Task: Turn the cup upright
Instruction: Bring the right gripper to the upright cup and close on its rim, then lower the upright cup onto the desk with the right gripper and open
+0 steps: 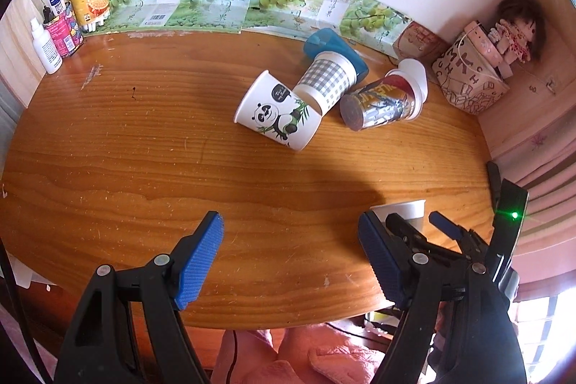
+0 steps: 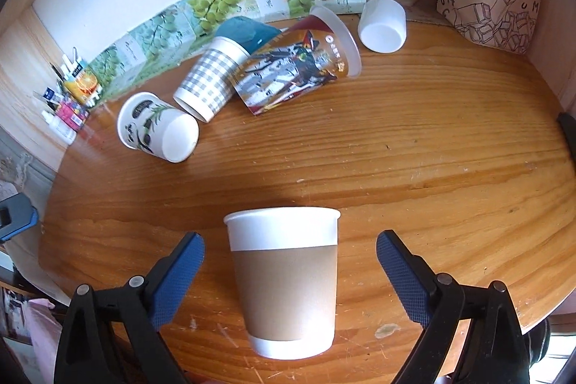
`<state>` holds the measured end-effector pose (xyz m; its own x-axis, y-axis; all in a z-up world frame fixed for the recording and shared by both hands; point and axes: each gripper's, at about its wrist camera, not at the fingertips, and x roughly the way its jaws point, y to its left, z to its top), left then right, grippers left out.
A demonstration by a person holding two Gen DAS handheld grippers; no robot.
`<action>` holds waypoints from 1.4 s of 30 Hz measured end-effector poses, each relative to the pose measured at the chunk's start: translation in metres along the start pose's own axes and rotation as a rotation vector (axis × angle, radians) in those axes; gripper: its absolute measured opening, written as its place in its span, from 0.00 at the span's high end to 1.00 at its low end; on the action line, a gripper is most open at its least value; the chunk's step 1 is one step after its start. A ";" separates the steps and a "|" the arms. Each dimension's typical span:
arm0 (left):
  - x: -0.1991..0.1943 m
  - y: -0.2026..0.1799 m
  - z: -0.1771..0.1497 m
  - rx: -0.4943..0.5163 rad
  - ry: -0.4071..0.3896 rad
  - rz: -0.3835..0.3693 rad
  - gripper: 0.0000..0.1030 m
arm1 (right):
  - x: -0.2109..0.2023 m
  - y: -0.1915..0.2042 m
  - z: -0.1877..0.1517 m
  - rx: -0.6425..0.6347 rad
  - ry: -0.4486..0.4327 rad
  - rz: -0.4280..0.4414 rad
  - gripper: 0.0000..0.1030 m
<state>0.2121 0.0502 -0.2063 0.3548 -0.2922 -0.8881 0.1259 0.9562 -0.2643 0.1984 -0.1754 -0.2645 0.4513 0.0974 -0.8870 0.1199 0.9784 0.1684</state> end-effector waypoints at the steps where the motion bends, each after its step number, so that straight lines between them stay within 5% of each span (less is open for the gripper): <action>1: 0.001 0.001 -0.001 0.002 0.004 0.001 0.22 | 0.003 0.000 0.000 -0.003 0.004 -0.004 0.10; 9: 0.004 0.007 -0.008 0.003 0.032 0.006 0.22 | 0.014 0.000 0.002 -0.001 0.004 -0.018 0.13; 16: 0.003 0.012 -0.009 -0.009 0.039 0.004 0.22 | 0.020 0.003 0.007 0.010 0.012 -0.014 0.29; 42: 0.004 0.010 -0.013 0.012 0.048 -0.016 0.22 | -0.021 0.020 0.001 -0.111 -0.248 -0.028 0.30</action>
<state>0.2030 0.0586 -0.2177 0.3079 -0.3058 -0.9009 0.1426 0.9511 -0.2741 0.1924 -0.1582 -0.2420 0.6536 0.0357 -0.7560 0.0436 0.9955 0.0847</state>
